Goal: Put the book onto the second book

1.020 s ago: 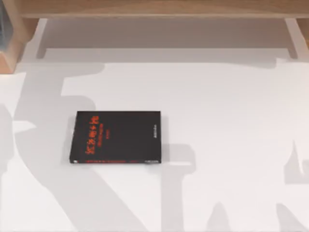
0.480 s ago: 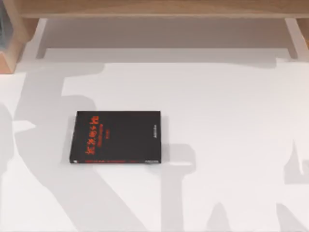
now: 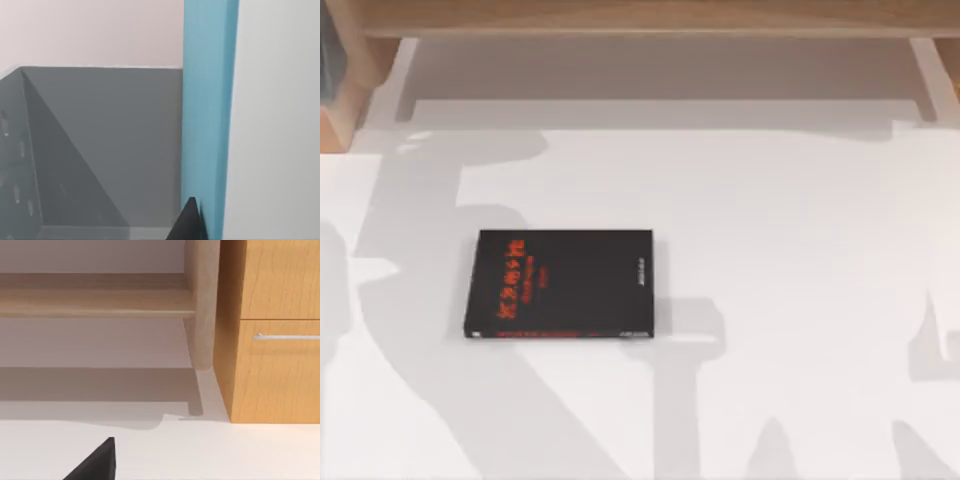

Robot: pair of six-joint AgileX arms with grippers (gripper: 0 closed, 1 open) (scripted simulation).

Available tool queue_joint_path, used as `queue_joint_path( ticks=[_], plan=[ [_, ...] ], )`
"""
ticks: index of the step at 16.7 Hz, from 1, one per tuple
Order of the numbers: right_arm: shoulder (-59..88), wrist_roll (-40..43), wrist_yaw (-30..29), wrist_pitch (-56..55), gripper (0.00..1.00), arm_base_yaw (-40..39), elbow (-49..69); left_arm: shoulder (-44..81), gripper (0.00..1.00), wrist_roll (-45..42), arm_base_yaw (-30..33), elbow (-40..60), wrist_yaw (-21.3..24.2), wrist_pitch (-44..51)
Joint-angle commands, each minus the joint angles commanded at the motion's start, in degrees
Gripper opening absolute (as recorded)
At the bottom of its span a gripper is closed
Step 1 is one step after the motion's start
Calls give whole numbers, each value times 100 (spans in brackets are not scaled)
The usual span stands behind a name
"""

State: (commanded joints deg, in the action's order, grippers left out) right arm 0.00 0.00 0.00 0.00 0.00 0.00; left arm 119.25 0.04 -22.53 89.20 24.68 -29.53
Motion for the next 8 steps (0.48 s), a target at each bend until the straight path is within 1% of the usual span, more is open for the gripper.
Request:
queue_joint_path(
  ticks=[5,8],
  plan=[
    [0,0,0,0,100,0,0,-25,0,-50,36,-15,-40,-5],
    [0,0,0,0,100,0,0,-407,0,-425,150,-257,-386,-37]
  ],
)
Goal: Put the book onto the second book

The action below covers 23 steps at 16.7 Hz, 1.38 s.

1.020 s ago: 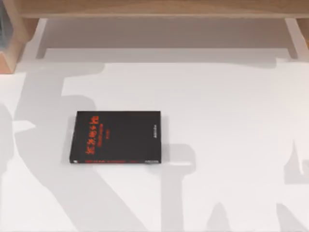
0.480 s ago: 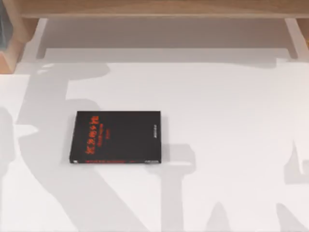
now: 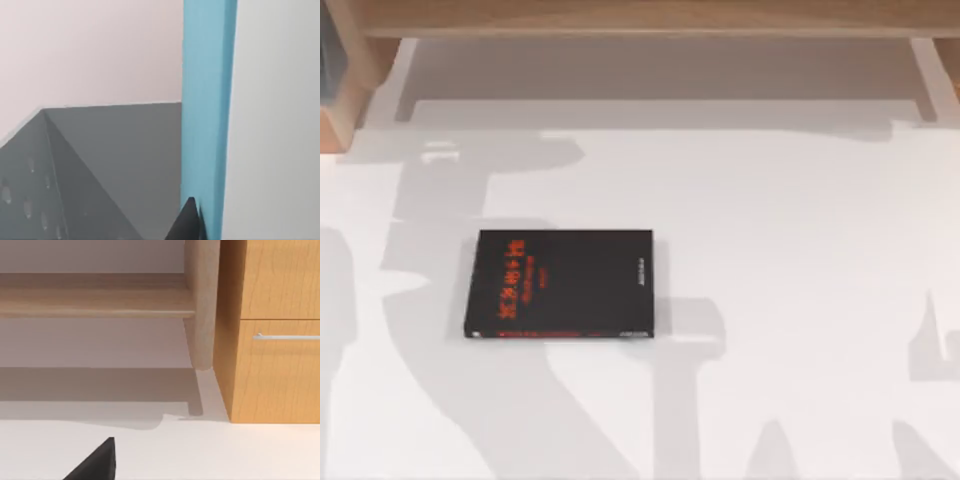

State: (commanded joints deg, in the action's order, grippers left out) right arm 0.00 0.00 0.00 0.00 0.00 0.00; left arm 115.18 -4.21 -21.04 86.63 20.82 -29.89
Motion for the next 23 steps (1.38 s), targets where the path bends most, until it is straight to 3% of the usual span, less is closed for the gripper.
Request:
queue_joint_path(
  ticks=[3,7,14,18,23],
  plan=[
    [0,0,0,0,100,0,0,-738,0,-708,311,-381,-652,-96],
    [0,0,0,0,100,0,0,-2042,0,-2034,1065,-1038,-1845,-265],
    [0,0,0,0,100,0,0,-3991,0,-4453,3130,-2519,-4144,-398],
    [0,0,0,0,100,0,0,-4095,0,-5292,4500,-3576,-5116,-189],
    [0,0,0,0,100,0,0,-3276,0,-5776,6036,-4870,-5748,292]
  ],
)
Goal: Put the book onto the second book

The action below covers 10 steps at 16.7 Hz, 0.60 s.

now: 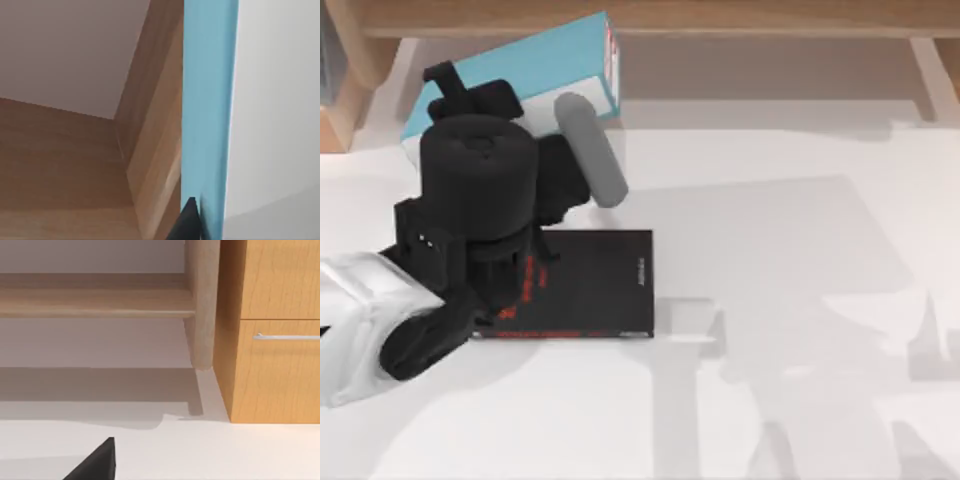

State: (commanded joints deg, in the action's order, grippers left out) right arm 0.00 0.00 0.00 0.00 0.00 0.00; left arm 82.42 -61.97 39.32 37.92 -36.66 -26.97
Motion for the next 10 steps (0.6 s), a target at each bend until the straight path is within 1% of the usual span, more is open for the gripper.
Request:
queue_joint_path(
  ticks=[3,5,10],
  plan=[
    [0,0,0,0,100,0,0,586,0,-108,627,-561,-147,257],
    [0,0,0,0,100,0,0,858,0,-135,866,-776,-182,366],
    [0,0,0,0,100,0,0,927,0,-141,922,-826,-187,393]
  ],
)
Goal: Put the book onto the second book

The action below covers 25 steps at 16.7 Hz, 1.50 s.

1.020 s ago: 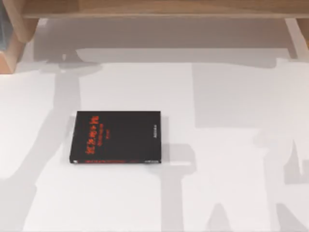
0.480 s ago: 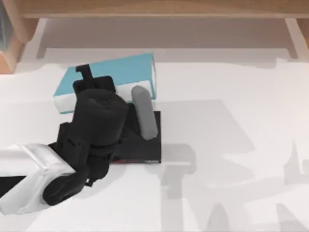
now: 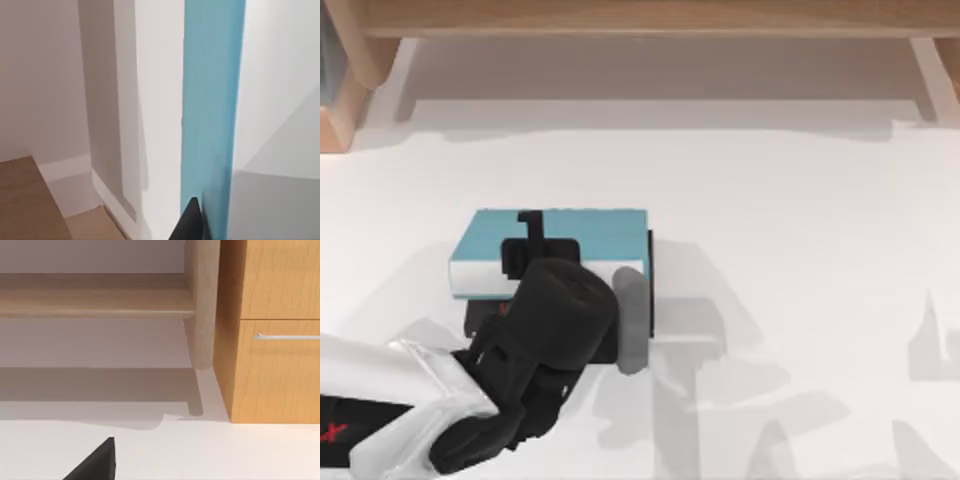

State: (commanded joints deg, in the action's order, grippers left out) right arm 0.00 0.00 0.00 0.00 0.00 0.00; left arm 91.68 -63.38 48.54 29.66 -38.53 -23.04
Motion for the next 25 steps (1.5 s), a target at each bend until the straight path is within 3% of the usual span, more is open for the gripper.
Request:
queue_joint_path(
  ticks=[8,21,25],
  plan=[
    [0,0,0,0,100,0,0,115,0,-61,-74,42,59,-110],
    [0,0,0,0,100,0,0,115,98,-61,-74,42,59,-110],
    [0,0,0,0,100,0,0,115,100,-61,-74,42,59,-110]
  ],
)
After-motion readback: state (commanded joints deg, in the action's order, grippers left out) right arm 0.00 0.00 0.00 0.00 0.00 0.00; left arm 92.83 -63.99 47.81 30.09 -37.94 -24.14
